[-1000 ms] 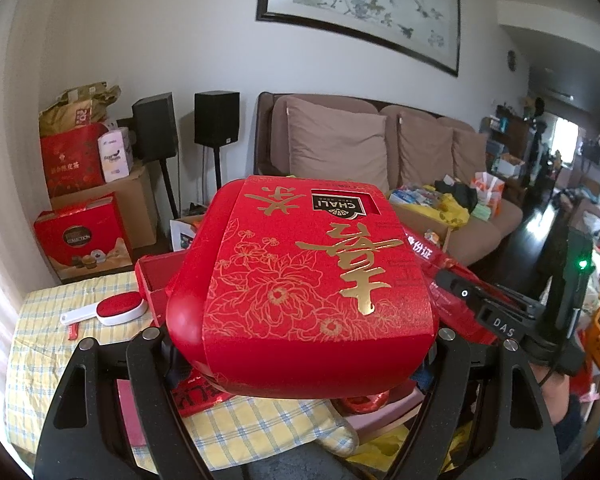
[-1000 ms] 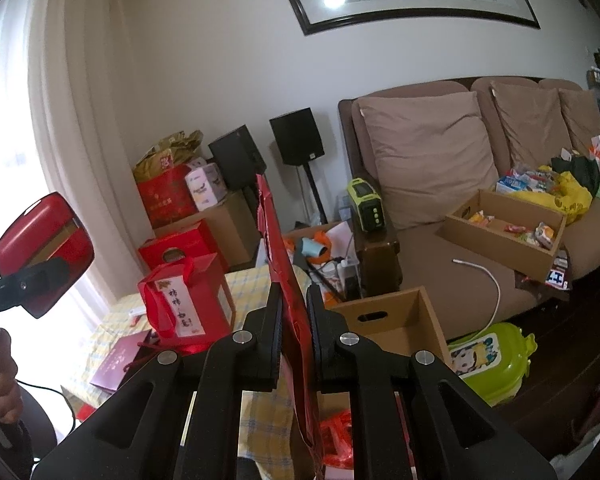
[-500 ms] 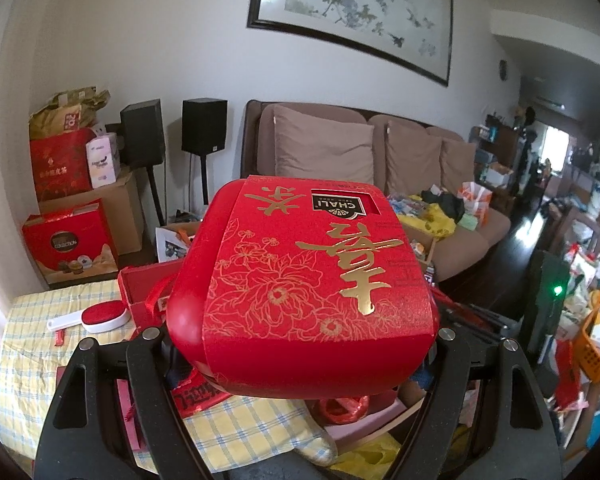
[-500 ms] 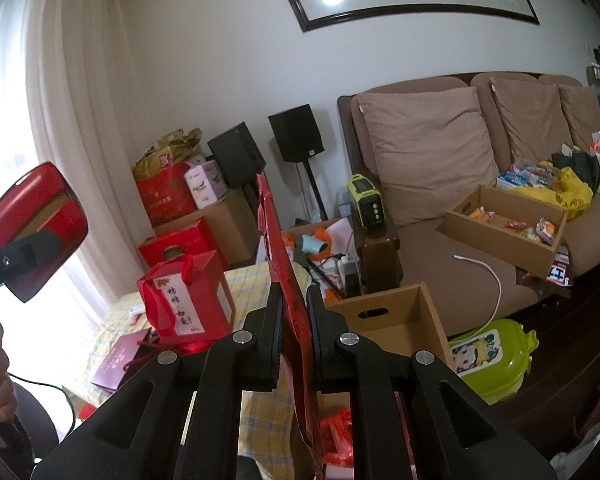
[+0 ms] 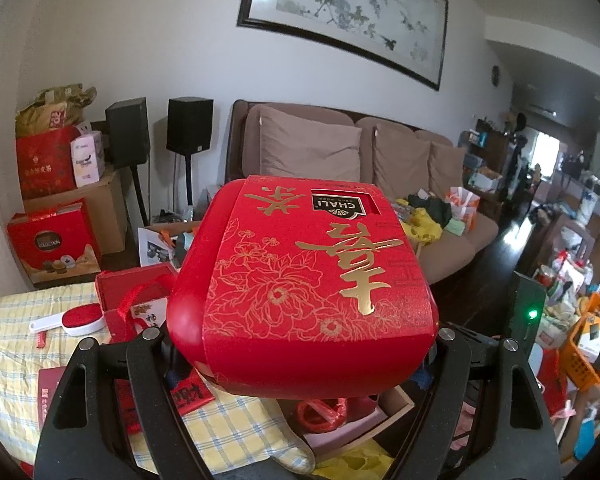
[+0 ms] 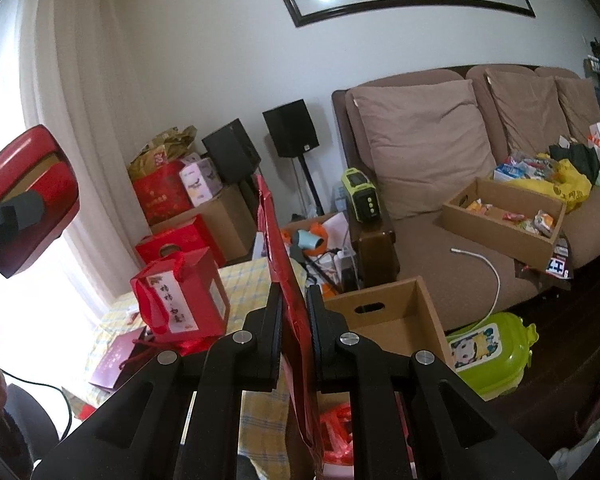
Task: Organize objects
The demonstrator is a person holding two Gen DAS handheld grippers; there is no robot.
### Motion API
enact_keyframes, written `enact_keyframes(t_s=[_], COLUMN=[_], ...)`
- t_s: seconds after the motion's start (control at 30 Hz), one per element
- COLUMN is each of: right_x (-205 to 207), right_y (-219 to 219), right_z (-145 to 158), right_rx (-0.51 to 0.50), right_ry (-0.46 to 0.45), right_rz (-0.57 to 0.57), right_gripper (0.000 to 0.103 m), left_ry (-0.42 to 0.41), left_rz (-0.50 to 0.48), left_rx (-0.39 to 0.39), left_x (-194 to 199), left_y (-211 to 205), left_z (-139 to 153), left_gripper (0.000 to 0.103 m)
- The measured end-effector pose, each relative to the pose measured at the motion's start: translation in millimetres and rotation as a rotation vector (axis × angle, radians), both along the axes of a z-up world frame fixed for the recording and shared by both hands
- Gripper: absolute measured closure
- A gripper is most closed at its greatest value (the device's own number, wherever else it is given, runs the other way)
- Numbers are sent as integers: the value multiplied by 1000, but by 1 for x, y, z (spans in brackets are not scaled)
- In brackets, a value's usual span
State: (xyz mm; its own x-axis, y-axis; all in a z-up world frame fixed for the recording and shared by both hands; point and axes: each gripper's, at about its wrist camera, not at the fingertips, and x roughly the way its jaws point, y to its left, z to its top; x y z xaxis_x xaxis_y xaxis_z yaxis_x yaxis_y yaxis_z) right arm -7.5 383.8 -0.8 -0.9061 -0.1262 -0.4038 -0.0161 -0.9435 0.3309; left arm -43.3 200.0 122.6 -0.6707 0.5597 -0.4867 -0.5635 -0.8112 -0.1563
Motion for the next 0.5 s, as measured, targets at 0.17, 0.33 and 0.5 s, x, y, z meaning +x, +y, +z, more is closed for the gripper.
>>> enact_keyframes(t_s=[0.17, 0.33, 0.5], right_x=[-2, -3, -5], right_y=[7, 12, 16], right_z=[-4, -6, -9], right_rx=[-13, -21, -28], right_ry=[-14, -20, -30], right_rz=[-13, -22, -29], right_gripper=[92, 92, 93], left_ry=[-29, -52, -68], left_rz=[2, 7, 10], left_rx=[-4, -11, -18], left_x=[-5, -9, -12], left_y=[5, 8, 10], left_z=[-9, -19, -26], left_gripper=[24, 24, 24])
